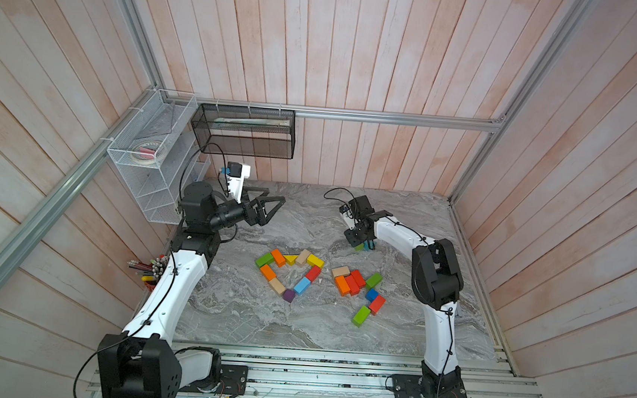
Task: Assemble a heart with building blocks
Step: Assemble the building block at the center of the board.
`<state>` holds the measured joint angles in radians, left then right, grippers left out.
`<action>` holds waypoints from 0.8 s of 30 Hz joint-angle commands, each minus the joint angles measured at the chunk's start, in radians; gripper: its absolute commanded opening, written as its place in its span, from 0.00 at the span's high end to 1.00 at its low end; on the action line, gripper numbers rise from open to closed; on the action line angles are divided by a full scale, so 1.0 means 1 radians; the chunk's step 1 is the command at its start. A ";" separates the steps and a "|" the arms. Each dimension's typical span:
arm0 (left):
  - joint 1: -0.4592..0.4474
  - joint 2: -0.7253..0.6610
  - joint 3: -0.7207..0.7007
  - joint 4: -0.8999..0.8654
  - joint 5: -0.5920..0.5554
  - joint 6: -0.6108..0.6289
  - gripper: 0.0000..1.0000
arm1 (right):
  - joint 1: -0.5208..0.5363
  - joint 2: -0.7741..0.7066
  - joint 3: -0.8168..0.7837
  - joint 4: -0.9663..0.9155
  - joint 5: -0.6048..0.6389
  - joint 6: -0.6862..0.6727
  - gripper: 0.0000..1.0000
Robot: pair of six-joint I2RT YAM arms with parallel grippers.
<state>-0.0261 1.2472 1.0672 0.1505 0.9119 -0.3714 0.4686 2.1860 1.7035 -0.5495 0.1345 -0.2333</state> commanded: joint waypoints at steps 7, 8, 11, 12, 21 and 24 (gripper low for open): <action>0.005 0.000 -0.013 0.029 0.018 -0.009 0.00 | 0.001 0.011 0.022 0.002 -0.013 -0.032 0.68; 0.005 0.000 -0.014 0.031 0.018 -0.009 0.00 | 0.001 0.008 0.018 0.006 -0.012 -0.036 0.68; 0.004 0.000 -0.015 0.032 0.019 -0.008 0.00 | 0.001 0.005 0.007 0.014 -0.006 -0.041 0.69; 0.005 0.000 -0.014 0.032 0.018 -0.008 0.00 | 0.002 0.004 0.007 0.015 -0.008 -0.040 0.69; 0.006 -0.001 -0.013 0.030 0.020 -0.009 0.00 | 0.027 -0.057 0.018 0.042 -0.037 -0.003 0.39; 0.006 -0.004 -0.013 0.026 0.018 -0.004 0.00 | 0.049 -0.119 -0.030 0.070 -0.057 0.032 0.39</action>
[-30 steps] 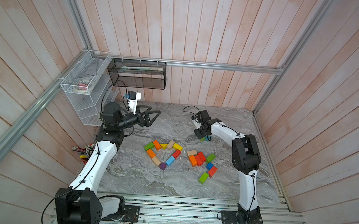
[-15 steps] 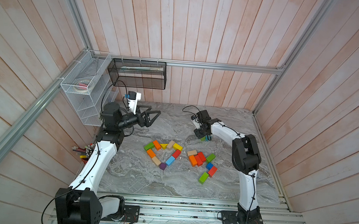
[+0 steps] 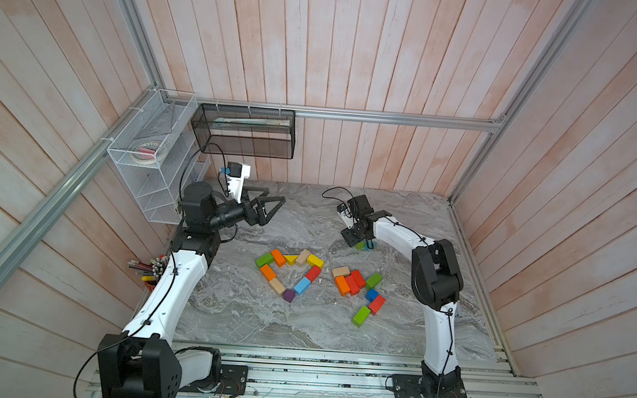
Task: Assemble a heart with building blocks
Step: Assemble the building block at the center of the board, then pick up the building block from the center of the board.
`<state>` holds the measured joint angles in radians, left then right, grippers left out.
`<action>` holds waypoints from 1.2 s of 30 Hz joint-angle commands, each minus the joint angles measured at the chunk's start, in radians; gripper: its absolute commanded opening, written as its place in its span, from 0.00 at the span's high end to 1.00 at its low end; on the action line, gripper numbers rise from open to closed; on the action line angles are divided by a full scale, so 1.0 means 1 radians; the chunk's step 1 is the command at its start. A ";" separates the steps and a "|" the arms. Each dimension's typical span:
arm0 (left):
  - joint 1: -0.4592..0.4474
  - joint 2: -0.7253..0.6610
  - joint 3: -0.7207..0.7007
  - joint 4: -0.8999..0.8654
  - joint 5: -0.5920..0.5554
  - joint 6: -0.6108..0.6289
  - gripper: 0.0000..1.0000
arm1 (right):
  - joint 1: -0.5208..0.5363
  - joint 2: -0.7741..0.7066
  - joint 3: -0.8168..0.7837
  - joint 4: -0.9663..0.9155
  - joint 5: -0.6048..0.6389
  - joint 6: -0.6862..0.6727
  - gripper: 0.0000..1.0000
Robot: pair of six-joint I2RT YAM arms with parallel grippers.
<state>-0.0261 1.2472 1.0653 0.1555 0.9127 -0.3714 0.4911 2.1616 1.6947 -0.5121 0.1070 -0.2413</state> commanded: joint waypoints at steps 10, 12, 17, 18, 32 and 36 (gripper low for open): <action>0.005 -0.007 -0.016 0.032 0.023 -0.014 0.00 | 0.100 -0.328 -0.279 0.048 -0.127 0.237 0.46; 0.006 -0.007 -0.018 0.037 0.025 -0.016 0.00 | 0.124 -0.372 -0.340 0.042 -0.113 0.247 0.44; 0.006 -0.005 -0.018 0.047 0.035 -0.027 0.00 | 0.175 -0.442 -0.470 0.041 -0.043 0.289 0.33; 0.006 -0.007 -0.018 0.047 0.033 -0.027 0.00 | 0.182 -0.445 -0.485 0.041 -0.032 0.294 0.31; 0.006 -0.014 -0.021 0.046 0.035 -0.027 0.00 | 0.224 -0.356 -0.517 0.023 0.104 0.314 0.20; 0.006 -0.014 -0.020 0.046 0.035 -0.026 0.00 | 0.225 -0.336 -0.509 0.032 0.096 0.305 0.20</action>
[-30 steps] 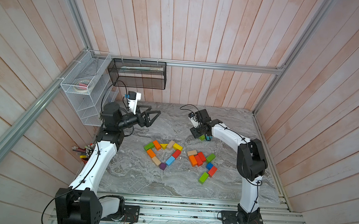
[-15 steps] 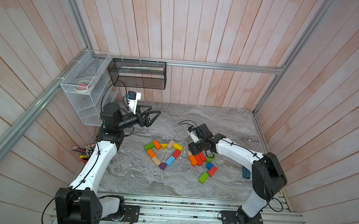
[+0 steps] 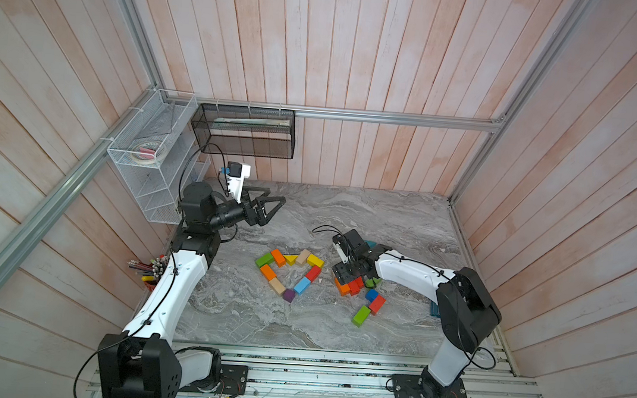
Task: Assemble a heart with building blocks
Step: Pick up the building block from the center of the board.
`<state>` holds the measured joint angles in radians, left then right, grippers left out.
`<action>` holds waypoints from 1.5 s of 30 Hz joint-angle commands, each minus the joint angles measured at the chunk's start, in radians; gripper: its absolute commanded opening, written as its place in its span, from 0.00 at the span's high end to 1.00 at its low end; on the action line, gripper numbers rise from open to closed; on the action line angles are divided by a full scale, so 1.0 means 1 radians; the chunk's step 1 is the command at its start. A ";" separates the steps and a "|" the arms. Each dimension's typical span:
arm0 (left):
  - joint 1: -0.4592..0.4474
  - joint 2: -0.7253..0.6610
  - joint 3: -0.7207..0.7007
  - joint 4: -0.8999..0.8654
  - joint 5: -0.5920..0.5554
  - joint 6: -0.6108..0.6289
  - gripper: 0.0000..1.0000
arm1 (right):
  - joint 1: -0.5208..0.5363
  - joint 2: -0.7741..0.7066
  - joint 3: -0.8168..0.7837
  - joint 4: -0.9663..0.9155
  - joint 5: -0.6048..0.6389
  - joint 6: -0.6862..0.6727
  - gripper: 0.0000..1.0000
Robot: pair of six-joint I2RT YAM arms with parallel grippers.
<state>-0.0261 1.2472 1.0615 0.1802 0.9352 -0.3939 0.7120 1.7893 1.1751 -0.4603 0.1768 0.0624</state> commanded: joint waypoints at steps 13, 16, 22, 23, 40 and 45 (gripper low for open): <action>0.006 -0.014 -0.014 0.018 0.012 -0.002 0.00 | -0.005 0.071 0.042 0.013 -0.016 -0.025 0.33; 0.006 -0.014 -0.016 0.016 0.013 -0.001 0.00 | -0.018 0.082 0.056 0.024 -0.049 -0.030 0.39; 0.007 -0.013 -0.017 0.018 0.012 -0.002 0.00 | -0.041 0.105 0.091 0.037 -0.149 -0.028 0.48; 0.006 -0.014 -0.016 0.018 0.012 -0.002 0.00 | -0.043 0.110 0.095 0.036 -0.157 -0.027 0.48; 0.005 -0.021 -0.014 0.018 0.013 -0.004 0.00 | -0.064 0.107 0.120 0.048 -0.151 0.100 0.67; 0.006 -0.026 -0.017 0.033 0.026 -0.021 0.00 | -0.103 0.008 0.060 0.086 -0.127 0.270 0.75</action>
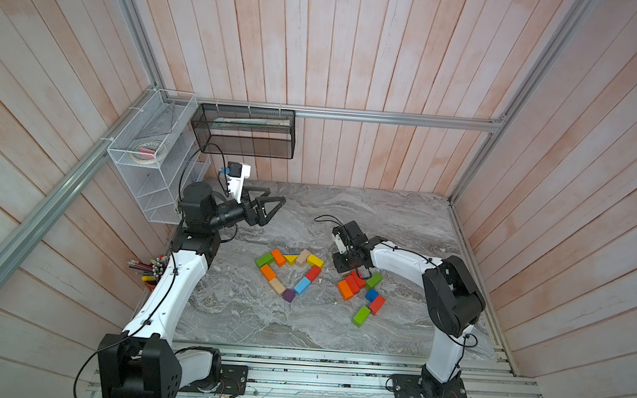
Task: Assemble a heart with building blocks
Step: Pick up the building block from the center of the board.
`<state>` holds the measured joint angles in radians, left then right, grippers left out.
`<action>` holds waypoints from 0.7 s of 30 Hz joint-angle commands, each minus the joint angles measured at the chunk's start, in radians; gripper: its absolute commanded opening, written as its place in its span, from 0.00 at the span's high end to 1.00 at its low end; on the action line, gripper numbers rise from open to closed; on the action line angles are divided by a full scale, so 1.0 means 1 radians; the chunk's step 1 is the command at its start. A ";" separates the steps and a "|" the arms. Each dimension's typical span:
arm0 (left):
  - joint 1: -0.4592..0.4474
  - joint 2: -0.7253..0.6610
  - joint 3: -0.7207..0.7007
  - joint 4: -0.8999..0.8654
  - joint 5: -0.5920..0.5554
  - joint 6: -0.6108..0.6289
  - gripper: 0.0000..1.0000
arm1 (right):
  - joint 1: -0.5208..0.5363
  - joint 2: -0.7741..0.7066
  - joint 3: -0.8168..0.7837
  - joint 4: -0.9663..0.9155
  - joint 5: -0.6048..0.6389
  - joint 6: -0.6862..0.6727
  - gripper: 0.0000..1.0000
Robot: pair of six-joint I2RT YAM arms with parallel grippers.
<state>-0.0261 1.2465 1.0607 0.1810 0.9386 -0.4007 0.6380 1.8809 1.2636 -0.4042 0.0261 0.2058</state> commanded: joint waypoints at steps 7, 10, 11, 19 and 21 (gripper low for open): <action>0.006 -0.030 -0.025 0.063 0.036 -0.040 0.00 | -0.181 -0.238 -0.179 0.090 0.033 0.398 0.81; 0.006 -0.035 -0.025 0.062 0.033 -0.038 0.00 | -0.248 -0.293 -0.233 0.104 0.053 0.476 0.81; 0.006 -0.036 -0.024 0.060 0.032 -0.039 0.00 | -0.267 -0.310 -0.250 0.111 0.068 0.496 0.81; 0.008 -0.044 -0.028 0.072 0.032 -0.049 0.00 | -0.421 -0.383 -0.363 0.228 0.111 0.672 0.81; 0.008 -0.044 -0.030 0.074 0.031 -0.050 0.00 | -0.439 -0.371 -0.357 0.248 0.104 0.716 0.81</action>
<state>-0.0250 1.2236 1.0451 0.2264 0.9611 -0.4416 0.2169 1.5085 0.9104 -0.2287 0.1143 0.8177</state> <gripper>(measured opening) 0.998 0.320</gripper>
